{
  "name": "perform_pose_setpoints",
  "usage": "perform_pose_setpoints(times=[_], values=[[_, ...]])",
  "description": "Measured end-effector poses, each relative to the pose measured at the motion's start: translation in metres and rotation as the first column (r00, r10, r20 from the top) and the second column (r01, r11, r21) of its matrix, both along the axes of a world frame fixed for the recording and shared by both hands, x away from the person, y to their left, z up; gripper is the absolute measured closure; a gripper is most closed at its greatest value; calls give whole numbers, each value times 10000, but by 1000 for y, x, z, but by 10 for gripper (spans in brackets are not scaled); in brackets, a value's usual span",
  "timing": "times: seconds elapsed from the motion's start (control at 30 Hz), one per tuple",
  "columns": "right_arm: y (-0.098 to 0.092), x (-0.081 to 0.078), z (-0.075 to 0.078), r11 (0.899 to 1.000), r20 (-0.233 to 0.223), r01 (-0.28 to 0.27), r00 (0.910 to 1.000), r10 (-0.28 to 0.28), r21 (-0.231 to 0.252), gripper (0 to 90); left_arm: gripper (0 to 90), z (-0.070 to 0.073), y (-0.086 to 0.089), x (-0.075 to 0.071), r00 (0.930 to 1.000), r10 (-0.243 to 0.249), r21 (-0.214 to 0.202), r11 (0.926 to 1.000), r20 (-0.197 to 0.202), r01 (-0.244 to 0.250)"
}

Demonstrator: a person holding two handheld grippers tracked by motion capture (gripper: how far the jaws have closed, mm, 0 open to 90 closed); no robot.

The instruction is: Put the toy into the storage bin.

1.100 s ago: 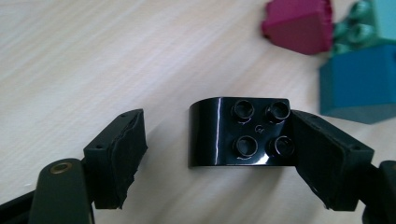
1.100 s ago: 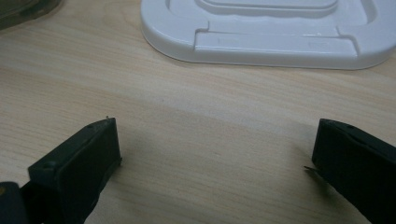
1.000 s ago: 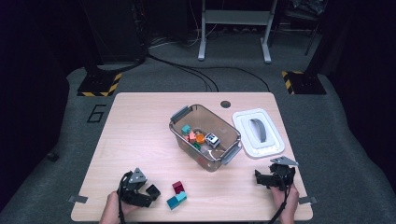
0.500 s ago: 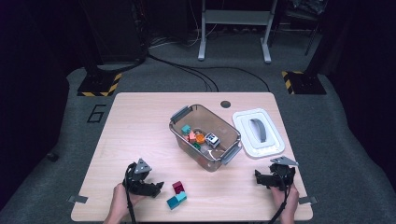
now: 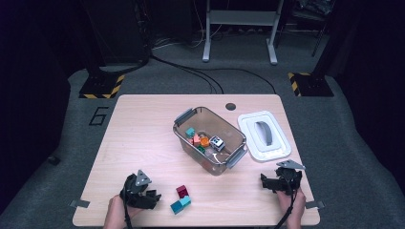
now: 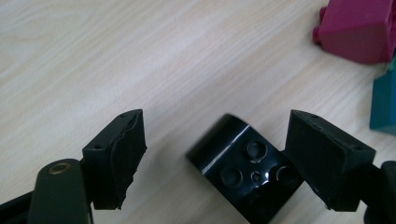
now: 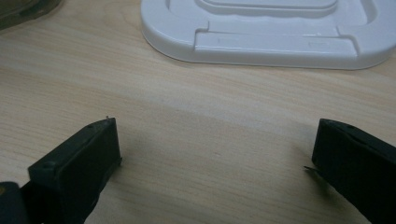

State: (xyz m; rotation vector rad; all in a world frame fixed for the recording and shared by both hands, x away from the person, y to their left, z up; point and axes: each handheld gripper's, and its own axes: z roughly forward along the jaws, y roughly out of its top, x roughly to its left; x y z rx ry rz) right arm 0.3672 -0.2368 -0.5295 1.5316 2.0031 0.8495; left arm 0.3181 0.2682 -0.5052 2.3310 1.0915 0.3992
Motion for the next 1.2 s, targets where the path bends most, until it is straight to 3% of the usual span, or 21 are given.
perform_pose_setpoints(times=[0.3,0.5,0.53,0.73,0.97,1.2], values=[[0,0,0,10000,-4,4,10000,-4,3,2,414,0,12,5,9994,123,-514,9986,-336,-140],[0,0,0,10000,-3,0,10000,0,8,2,551,2,13,9,9987,-73,-353,9994,-509,55],[0,0,0,10000,-1,3,10000,-3,3,2,557,1,12,10,9993,-10,-430,9991,-366,-6],[0,0,0,10000,-8,8,10000,-8,13,2,485,5,9,18,9993,-60,-395,9992,-376,45],[0,0,0,10000,-4,2,10000,-2,3,2,586,3,4,24,9982,-142,-117,9998,-574,136],[0,0,0,10000,-2,7,10000,-7,6,2,591,7,2,25,9996,-135,-231,9996,-235,130]])
